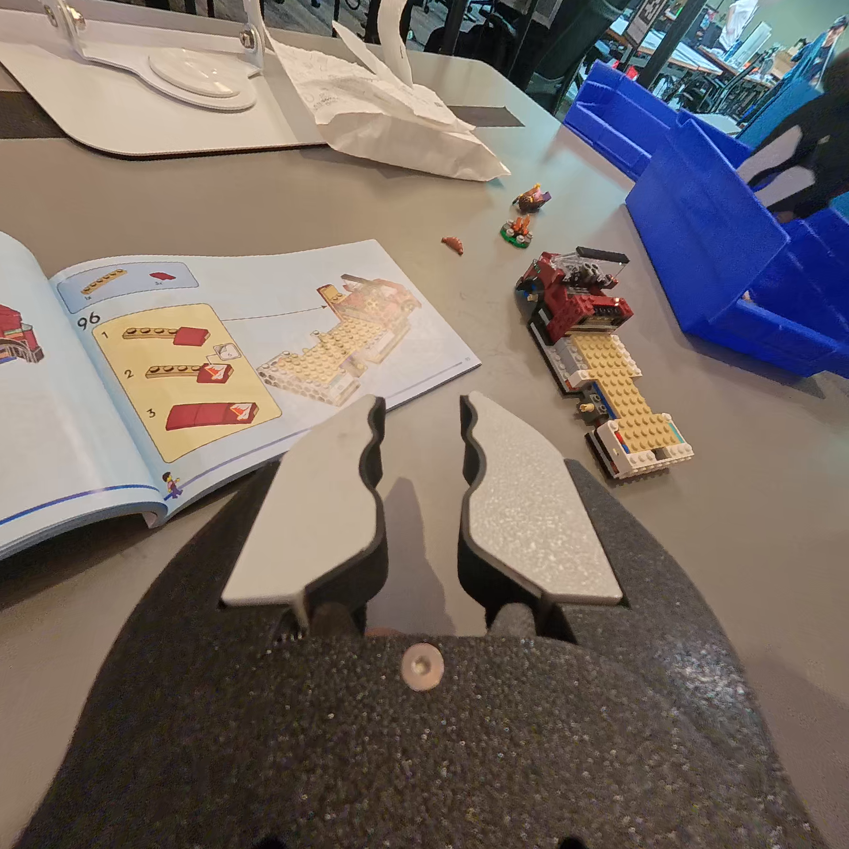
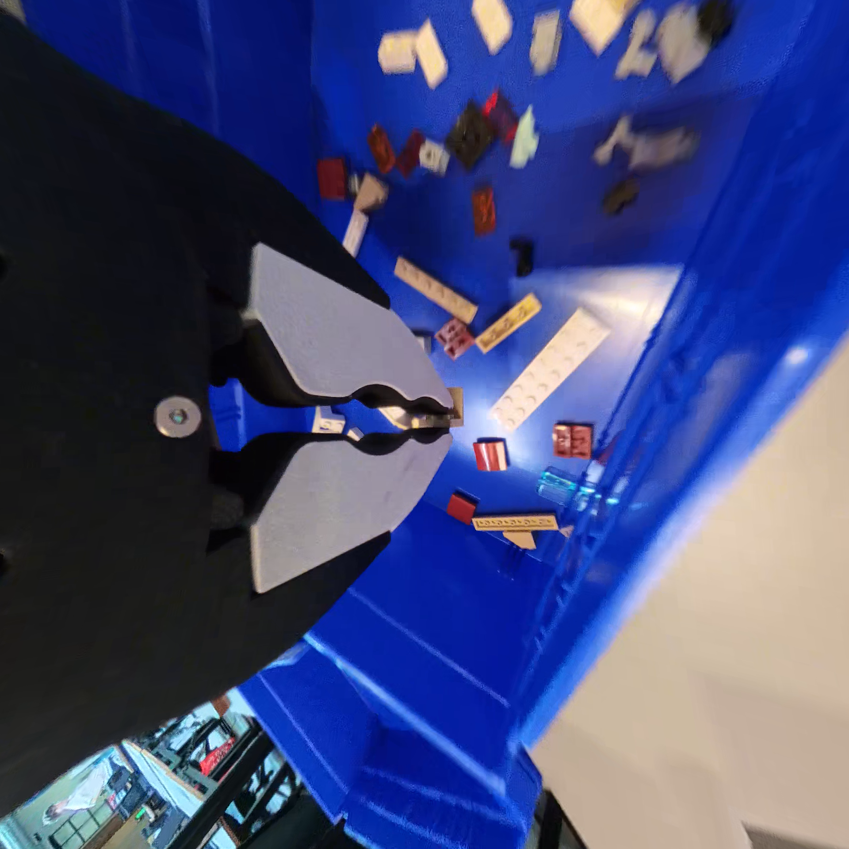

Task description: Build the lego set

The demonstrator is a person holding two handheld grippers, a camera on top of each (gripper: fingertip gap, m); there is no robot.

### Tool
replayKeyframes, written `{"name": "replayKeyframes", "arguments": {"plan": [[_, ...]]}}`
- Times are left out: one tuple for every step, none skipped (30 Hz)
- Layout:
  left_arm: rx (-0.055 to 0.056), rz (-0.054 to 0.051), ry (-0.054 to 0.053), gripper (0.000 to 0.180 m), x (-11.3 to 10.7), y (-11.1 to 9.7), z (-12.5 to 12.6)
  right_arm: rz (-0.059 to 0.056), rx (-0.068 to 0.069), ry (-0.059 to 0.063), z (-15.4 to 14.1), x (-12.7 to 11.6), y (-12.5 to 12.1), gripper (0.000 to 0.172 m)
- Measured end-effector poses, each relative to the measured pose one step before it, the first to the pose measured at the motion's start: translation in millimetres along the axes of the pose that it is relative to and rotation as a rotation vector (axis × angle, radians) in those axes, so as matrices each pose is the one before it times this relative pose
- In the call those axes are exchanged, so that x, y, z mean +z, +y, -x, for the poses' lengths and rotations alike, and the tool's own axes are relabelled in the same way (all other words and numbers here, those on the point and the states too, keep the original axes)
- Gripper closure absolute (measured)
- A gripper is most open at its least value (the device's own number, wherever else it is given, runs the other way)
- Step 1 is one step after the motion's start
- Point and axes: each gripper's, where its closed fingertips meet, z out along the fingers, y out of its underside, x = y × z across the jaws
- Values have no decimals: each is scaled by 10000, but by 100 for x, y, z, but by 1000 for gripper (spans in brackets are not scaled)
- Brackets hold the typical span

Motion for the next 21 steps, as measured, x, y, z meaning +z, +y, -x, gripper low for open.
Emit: {"name": "replayKeyframes", "arguments": {"plan": [[4,53,-77,149,-23,101,62,-297,-28,208,513,-1410,-956,167],[-8,59,-78,149,-2,117,63,-361,-6,189,613,-1526,-1234,167],[-29,65,-69,149,17,113,64,-436,51,177,701,-1562,-1575,167],[-50,68,-44,149,46,109,24,-516,70,78,929,-1491,-1877,167],[-57,65,-12,149,40,110,-24,-560,152,8,1138,-1295,-2118,167],[-48,54,6,149,52,94,-73,-602,278,-59,1348,-978,-2314,167],[-27,46,9,149,37,97,-97,-702,328,-172,1737,-574,-2455,167],[14,33,15,149,28,74,-125,-633,336,-439,2404,-56,-2279,167],[49,23,7,149,19,61,-127,-488,225,-643,2932,505,-1875,167],[58,14,-14,149,2,32,-83,-385,49,-639,3034,1002,-1448,167],[53,11,-26,149,-9,35,-43,-309,-55,-603,2856,1387,-1074,167],[42,11,-25,149,-21,27,-15,-213,-82,-522,2455,1666,-660,167],[22,5,-28,149,-37,16,12,-97,-120,-381,1907,1748,-265,167],[6,-11,-29,149,-42,2,40,1,-53,-282,1363,1687,69,167],[-22,-10,-15,149,-40,20,50,166,85,-193,827,1497,392,167],[-57,-7,5,149,-41,20,40,177,110,-100,389,1222,437,167],[-57,-15,13,149,-25,-13,40,116,120,10,55,892,333,167],[-45,-9,4,149,-21,-14,40,134,102,111,-175,581,300,167],[-27,5,13,149,1,3,-4,108,51,38,-135,303,233,162],[-9,19,27,149,7,38,-42,65,46,-64,-29,78,178,158],[6,21,16,149,13,41,-59,-1,72,-7,-127,-138,88,156]]}}
